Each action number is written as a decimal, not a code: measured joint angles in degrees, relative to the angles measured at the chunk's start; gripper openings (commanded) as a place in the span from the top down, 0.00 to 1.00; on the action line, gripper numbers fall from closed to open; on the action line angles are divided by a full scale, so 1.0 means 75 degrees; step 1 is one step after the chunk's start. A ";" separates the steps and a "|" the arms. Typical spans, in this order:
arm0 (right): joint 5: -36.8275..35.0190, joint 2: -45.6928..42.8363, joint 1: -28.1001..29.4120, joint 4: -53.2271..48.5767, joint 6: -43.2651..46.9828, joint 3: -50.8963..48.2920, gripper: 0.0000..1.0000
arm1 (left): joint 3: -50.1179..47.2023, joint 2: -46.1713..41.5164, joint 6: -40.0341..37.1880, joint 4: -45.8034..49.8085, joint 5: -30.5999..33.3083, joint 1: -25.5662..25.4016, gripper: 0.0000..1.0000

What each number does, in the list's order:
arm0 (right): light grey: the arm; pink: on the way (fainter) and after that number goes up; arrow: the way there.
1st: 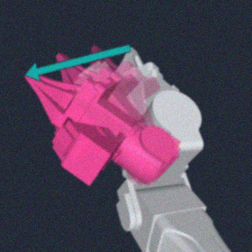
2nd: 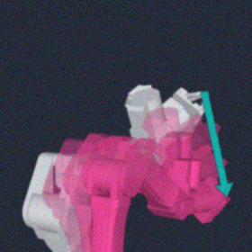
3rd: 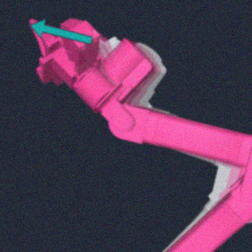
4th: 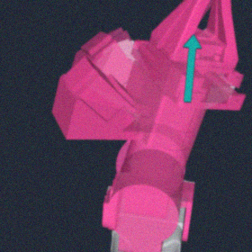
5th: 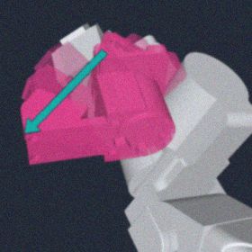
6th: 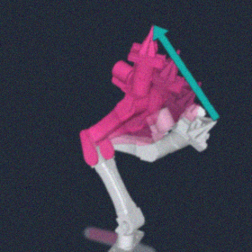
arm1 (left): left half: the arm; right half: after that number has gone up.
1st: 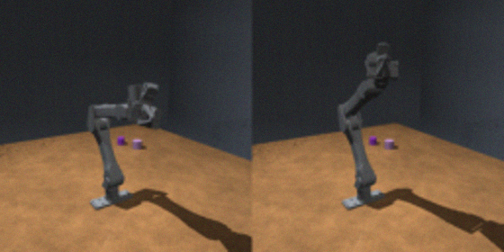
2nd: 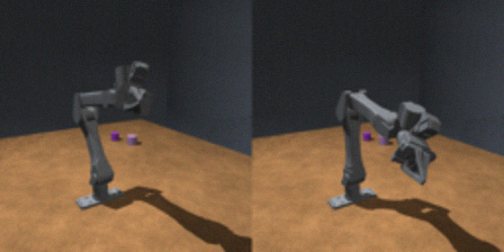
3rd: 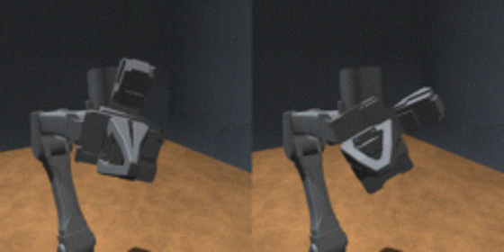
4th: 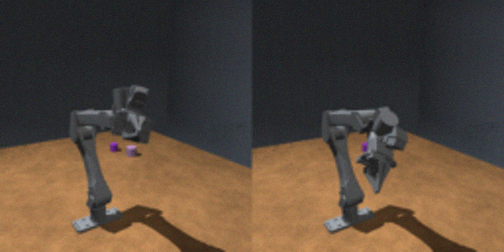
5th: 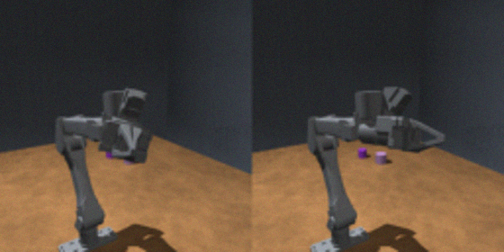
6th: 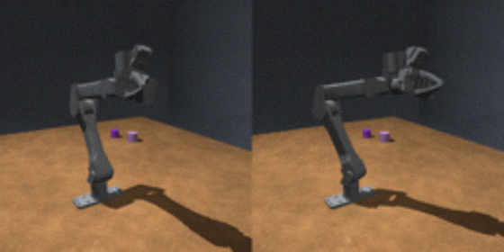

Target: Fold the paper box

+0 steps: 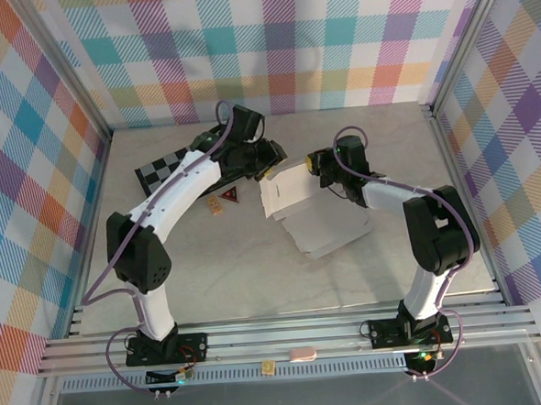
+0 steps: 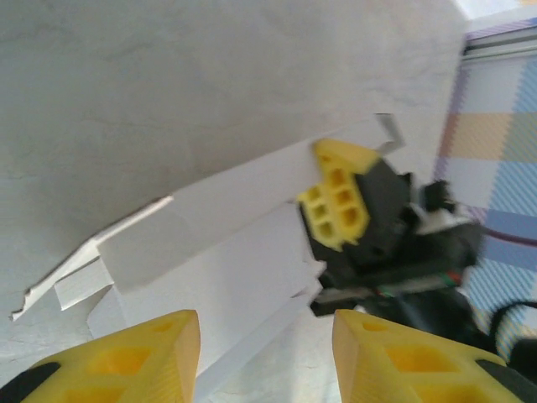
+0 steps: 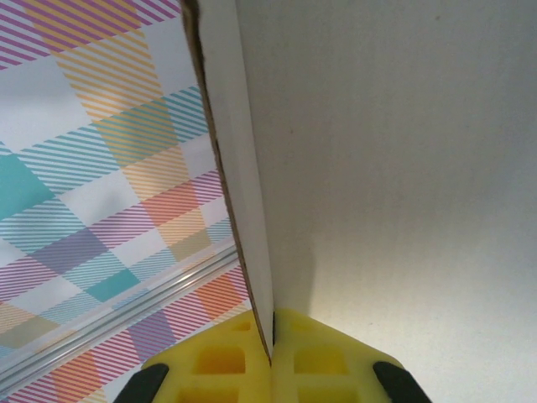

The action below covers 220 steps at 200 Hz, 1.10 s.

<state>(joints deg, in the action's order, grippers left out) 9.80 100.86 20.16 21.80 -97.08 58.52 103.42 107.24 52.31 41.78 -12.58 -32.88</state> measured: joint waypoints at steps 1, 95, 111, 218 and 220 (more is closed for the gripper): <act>0.0000 -0.0003 0.0000 -0.0003 0.0000 0.0000 1.00 | 0.0003 0.0009 0.0012 0.0000 0.0000 -0.0003 0.55; -0.0029 -0.0029 0.0000 -0.0017 0.0000 0.0000 1.00 | -0.0379 0.0274 0.0746 -0.0102 0.0233 -0.0055 0.54; -0.0029 -0.0029 0.0000 -0.0017 0.0000 0.0000 1.00 | -0.0388 0.0274 0.0860 -0.0221 0.0230 -0.0055 0.53; -0.0224 -0.0254 0.0023 -0.0061 -0.0157 -0.0026 1.00 | -0.0385 0.0510 0.1679 -0.1166 0.0204 -0.0064 0.58; -0.0230 -0.0256 0.0023 -0.0058 -0.0163 -0.0032 1.00 | -0.0385 0.0510 0.1696 -0.1174 0.0204 -0.0064 0.58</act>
<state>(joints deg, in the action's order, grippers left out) 8.08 98.94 20.34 21.37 -98.30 58.28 100.53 111.07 65.04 32.97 -11.05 -33.36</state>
